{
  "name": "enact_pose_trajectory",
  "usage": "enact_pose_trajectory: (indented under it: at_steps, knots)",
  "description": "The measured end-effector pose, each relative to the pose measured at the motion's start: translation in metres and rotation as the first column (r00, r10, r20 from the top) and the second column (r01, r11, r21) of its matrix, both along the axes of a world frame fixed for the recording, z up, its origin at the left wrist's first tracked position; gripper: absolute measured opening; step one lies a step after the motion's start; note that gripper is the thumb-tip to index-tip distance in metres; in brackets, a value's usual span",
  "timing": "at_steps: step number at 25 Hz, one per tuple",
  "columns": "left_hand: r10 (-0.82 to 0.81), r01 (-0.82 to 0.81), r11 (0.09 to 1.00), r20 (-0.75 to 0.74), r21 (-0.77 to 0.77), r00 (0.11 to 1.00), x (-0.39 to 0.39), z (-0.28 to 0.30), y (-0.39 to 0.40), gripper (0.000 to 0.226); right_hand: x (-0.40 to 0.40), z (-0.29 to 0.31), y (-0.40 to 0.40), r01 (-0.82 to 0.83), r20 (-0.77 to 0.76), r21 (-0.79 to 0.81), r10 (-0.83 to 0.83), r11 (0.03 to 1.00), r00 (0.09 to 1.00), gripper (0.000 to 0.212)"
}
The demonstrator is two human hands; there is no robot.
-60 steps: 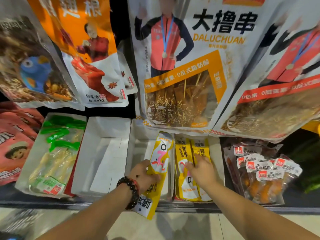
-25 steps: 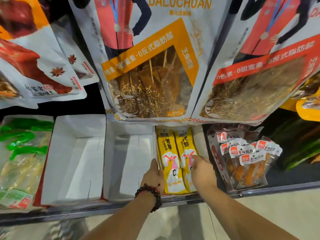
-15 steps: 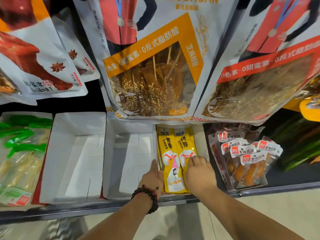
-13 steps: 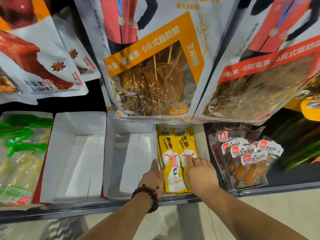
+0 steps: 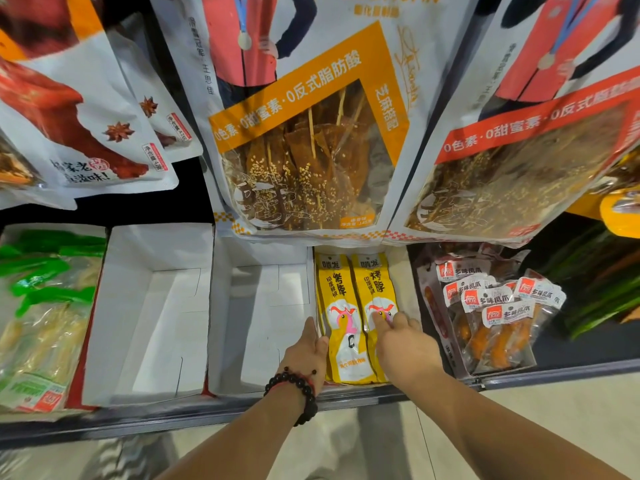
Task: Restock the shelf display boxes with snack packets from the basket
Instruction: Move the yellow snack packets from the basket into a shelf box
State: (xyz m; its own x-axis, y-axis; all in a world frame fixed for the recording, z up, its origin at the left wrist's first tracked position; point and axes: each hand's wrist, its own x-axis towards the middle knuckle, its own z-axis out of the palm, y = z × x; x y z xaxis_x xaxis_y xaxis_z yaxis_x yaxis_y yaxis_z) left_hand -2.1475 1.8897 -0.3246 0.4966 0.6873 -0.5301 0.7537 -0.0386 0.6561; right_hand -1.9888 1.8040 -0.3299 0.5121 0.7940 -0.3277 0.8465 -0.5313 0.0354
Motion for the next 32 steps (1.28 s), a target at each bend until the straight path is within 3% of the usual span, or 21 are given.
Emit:
enact_pose_trajectory:
  at_steps: [4, 6, 8, 11, 19, 23, 26, 30, 32]
  knots:
    - [0.020, -0.019, 0.999, 0.022, -0.038, 1.000, -0.003, 0.003, -0.004, 0.048, 0.010, 0.007, -0.028, 0.085, 0.001, 0.370, -0.092, 0.925, 0.996, 0.052]
    - [0.029, -0.028, 0.998, 0.017, -0.052, 0.999, -0.006, 0.001, -0.006, 0.054, 0.016, 0.001, -0.042, 0.239, -0.113, 0.466, -0.210, 0.852, 0.971, 0.056]
    - [0.017, -0.017, 0.999, 0.000, -0.041, 1.000, -0.007, -0.002, -0.005, 0.056, 0.015, -0.009, -0.051, 0.443, -0.347, 0.439, -0.307, 0.782, 0.886, 0.056]
    - [-0.014, 0.014, 1.000, -0.016, -0.015, 1.000, -0.007, -0.004, -0.006, 0.055, 0.007, -0.018, -0.056, 0.636, -0.681, 0.288, -0.314, 0.716, 0.661, 0.050]
    - [0.004, -0.004, 1.000, -0.003, -0.019, 1.000, -0.010, 0.000, -0.006, 0.056, 0.010, -0.018, -0.058, 0.628, -0.669, 0.242, -0.342, 0.739, 0.660, 0.050]
    - [-0.029, 0.029, 0.999, -0.025, -0.014, 0.999, -0.026, 0.026, 0.006, 0.061, 0.009, 0.016, -0.052, 0.507, -0.459, 0.323, -0.336, 0.799, 0.822, 0.059]
    - [-0.060, 0.068, 0.989, -0.062, 0.128, 0.996, -0.064, 0.065, 0.025, 0.063, -0.015, 0.063, -0.025, 0.253, -0.291, 0.414, -0.136, 0.874, 0.947, 0.060]
    - [0.031, -0.013, 0.937, -0.047, 0.349, 0.998, -0.153, 0.134, 0.037, 0.061, -0.088, 0.123, 0.034, -0.133, -0.176, 0.405, 0.220, 0.904, 0.959, 0.058]
    - [0.066, -0.006, 0.878, -0.110, 0.479, 0.992, -0.209, 0.164, 0.035, 0.057, -0.142, 0.148, 0.069, -0.368, -0.041, 0.415, 0.421, 0.832, 0.906, 0.062]
